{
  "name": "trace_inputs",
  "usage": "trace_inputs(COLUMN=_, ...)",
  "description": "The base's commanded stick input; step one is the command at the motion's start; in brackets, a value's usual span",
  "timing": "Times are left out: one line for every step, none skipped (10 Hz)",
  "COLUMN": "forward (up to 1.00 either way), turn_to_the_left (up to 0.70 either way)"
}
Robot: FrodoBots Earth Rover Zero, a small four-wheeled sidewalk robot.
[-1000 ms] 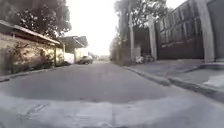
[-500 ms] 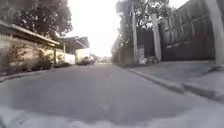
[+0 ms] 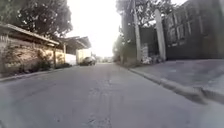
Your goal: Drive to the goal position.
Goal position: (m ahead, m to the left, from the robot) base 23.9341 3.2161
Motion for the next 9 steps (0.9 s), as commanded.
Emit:
trace_inputs(forward=1.00, turn_to_the_left=0.02)
trace_inputs(forward=1.00, turn_to_the_left=0.02)
trace_inputs(forward=1.00, turn_to_the_left=0.02)
trace_inputs(forward=1.00, turn_to_the_left=0.02)
trace_inputs(forward=1.00, turn_to_the_left=0.02)
trace_inputs(forward=1.00, turn_to_the_left=0.02)
trace_inputs(forward=1.00, turn_to_the_left=0.02)
trace_inputs(forward=1.00, turn_to_the_left=0.02)
trace_inputs(forward=1.00, turn_to_the_left=0.02)
